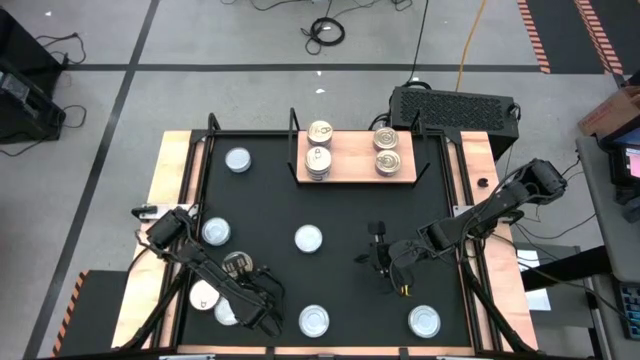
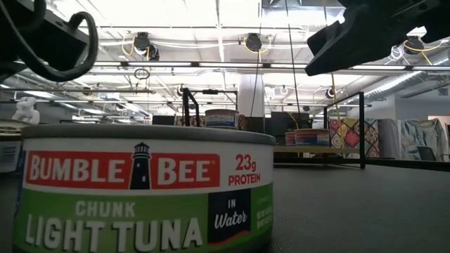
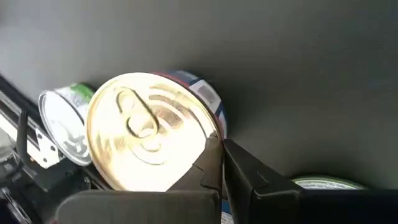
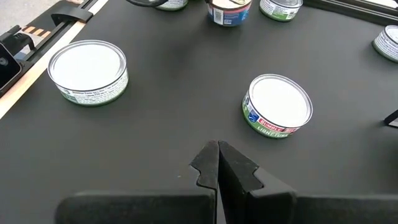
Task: Stack canned seafood by type on shelf
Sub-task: Stack the blue pink tuna can on top of the other blue pink tuna can on the shelf
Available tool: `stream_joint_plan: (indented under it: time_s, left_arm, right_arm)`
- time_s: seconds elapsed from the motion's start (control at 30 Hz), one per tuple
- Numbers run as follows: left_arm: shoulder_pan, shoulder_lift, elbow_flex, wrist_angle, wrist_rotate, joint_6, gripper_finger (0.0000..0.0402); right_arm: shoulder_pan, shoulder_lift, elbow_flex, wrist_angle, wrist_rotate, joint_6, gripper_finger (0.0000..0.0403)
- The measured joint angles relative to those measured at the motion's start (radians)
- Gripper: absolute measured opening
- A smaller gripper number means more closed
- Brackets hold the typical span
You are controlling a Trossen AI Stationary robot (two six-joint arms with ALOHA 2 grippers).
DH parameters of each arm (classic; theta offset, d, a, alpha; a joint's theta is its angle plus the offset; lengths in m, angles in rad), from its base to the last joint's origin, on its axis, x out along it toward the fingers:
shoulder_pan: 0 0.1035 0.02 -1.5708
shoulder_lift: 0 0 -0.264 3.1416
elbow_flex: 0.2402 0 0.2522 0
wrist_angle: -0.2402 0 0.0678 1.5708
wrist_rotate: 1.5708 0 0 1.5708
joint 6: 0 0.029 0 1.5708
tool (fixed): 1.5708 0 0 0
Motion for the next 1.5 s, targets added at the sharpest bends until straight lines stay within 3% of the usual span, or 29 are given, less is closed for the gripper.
stream_joint_plan:
  time_s: [0.33, 0.53, 0.83, 1.1, 1.5]
  left_arm:
    - [0.065, 0.003, 0.129, -0.042, -0.121, 0.149, 0.0001]
    - [0.119, 0.002, 0.226, -0.081, -0.187, 0.264, 0.0001]
    - [0.234, 0.0, 0.371, -0.11, -0.279, 0.477, 0.0]
    - [0.365, -0.001, 0.478, 0.107, -0.36, 0.806, 0.0]
    - [0.6, -0.001, 0.497, 0.525, -0.375, 1.287, 0.0]
  right_arm:
    - [0.0, 0.0, 0.0, -0.022, 0.0, 0.0, 0.0]
    - [0.0, -0.035, 0.0, -0.146, 0.003, 0.042, 0.0]
    - [0.002, -0.174, 0.0, -0.396, 0.146, 0.17, 0.0]
    - [0.004, -0.229, -0.001, -0.554, 0.221, 0.274, 0.0]
    - [0.005, -0.23, -0.001, -0.681, 0.338, 0.39, 0.0]
